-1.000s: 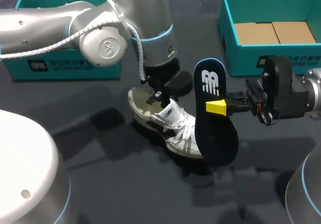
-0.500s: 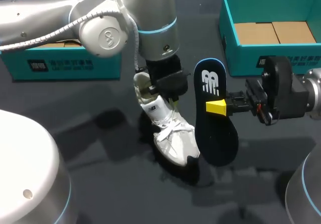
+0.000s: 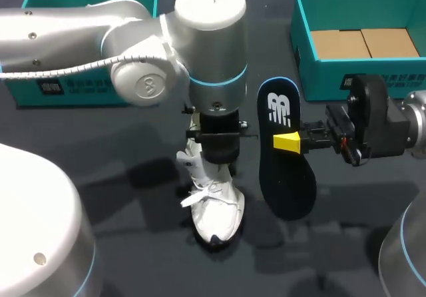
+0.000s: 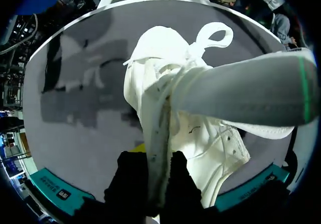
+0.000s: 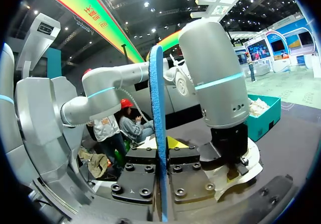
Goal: Take the shoe out of the shoebox, open the shoe tongue, remove and reinsert the insole, then place the shoe into the shoebox
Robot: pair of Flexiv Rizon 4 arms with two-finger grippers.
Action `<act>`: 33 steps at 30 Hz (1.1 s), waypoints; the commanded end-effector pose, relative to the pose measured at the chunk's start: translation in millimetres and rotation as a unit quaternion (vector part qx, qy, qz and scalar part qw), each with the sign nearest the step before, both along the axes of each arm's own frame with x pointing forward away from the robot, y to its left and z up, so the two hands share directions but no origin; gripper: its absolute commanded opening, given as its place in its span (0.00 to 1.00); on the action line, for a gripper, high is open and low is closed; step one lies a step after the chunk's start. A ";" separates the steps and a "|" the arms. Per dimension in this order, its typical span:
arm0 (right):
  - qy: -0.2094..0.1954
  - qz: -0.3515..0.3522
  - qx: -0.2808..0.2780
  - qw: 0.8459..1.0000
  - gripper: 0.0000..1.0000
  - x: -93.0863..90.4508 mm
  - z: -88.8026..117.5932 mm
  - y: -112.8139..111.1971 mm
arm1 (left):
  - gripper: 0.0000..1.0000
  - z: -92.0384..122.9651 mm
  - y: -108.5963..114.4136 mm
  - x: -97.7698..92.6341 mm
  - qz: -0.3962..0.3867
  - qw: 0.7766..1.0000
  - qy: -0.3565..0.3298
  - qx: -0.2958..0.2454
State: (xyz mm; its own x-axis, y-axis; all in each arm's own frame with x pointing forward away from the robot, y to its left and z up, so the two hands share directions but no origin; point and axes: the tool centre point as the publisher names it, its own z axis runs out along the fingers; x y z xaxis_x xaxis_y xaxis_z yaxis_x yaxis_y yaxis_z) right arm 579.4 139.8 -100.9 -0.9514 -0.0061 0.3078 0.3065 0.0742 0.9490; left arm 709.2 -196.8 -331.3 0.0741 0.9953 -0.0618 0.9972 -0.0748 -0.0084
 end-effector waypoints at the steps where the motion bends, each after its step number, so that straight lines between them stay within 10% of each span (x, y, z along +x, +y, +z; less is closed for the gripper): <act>1: 0.000 -0.001 0.000 1.000 0.00 0.0 -1.0 1.4 | 0.00 -7.2 -3.9 1.2 -0.022 1.000 0.009 0.008; 32: 0.000 -0.001 0.000 1.000 0.00 0.0 -1.0 1.4 | 0.00 -56.5 -17.7 8.7 0.047 0.995 0.053 0.072; 33: 0.000 -0.001 0.000 1.000 0.00 0.0 -1.0 1.4 | 0.16 -57.0 -18.2 9.2 0.052 0.995 0.053 0.073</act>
State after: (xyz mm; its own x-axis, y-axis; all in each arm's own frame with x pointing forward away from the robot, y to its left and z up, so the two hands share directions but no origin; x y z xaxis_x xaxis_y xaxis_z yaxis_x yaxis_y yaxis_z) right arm 579.5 139.7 -100.8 -0.9514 -0.0062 0.3079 0.3066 0.0744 0.9489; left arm 716.8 -209.8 -384.2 -0.0248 0.9971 0.0718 0.9927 0.0330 -0.1161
